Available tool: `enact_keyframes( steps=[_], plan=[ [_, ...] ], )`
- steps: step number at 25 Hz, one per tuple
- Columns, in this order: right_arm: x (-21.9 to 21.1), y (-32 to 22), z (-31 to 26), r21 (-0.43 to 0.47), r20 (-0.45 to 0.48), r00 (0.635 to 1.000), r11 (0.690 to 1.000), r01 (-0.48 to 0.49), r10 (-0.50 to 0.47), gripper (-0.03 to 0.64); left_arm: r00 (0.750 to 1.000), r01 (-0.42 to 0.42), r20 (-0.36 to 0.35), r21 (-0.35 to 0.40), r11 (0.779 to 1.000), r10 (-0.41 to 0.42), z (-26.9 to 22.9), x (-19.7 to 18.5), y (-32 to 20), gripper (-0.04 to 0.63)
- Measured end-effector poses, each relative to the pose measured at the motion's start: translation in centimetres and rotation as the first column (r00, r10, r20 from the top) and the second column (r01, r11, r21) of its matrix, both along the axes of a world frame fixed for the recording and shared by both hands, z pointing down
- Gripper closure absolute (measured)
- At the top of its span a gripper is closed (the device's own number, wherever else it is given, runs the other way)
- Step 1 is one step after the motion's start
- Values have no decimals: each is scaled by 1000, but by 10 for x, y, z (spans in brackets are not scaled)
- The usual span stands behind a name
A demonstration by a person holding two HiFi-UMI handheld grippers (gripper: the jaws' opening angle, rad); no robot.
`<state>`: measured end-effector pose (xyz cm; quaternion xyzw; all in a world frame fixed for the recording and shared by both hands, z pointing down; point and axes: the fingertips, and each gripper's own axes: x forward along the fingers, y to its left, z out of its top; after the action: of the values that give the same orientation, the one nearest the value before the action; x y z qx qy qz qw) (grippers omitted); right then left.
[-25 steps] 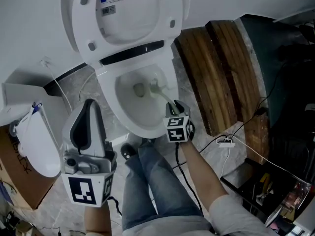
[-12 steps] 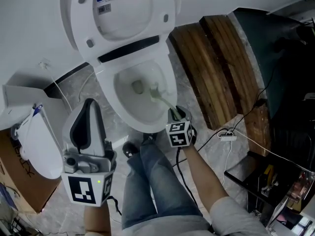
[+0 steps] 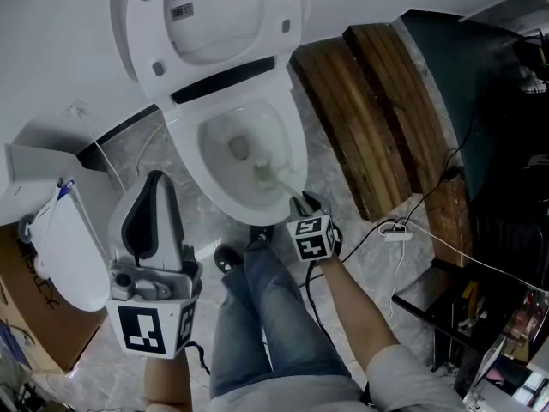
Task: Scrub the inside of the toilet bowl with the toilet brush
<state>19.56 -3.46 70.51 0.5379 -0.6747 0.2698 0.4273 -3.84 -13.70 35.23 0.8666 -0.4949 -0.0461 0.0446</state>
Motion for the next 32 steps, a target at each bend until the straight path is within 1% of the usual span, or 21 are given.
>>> enact_keyframes(
  steps=[5,8,12,16,20,23,26,32],
  plan=[
    [-10,11,-1,-15,30,999,1000,11,-11,513,1000,-1,-7,10,1000,1,-4,-3,4,592],
    [-17,15,-1,-24,60,998,1000,7,-5,514,1000,5,6,3,1000,-5,-2,-7,6,592],
    [-26,20,-1,-38,115,993,999,-23,27,514,1000,12,4,5,1000,-12,-3,-9,7,592],
    [-29,20,1,-53,171,981,995,-87,95,514,1000,19,-8,2,1000,-19,-2,-13,8,592],
    [-37,15,0,-57,219,966,990,-130,139,514,1000,31,-6,-6,999,-31,1,-19,7,592],
    [-44,9,1,-54,236,961,989,-138,146,514,999,41,6,-19,999,-41,6,-22,8,592],
    [-50,2,2,-57,258,952,987,-153,162,514,999,38,-14,-12,999,-38,5,-21,7,592],
    [-61,-15,4,-54,283,946,987,-149,158,514,999,51,-17,-18,999,-51,8,-23,1,592]
  ],
)
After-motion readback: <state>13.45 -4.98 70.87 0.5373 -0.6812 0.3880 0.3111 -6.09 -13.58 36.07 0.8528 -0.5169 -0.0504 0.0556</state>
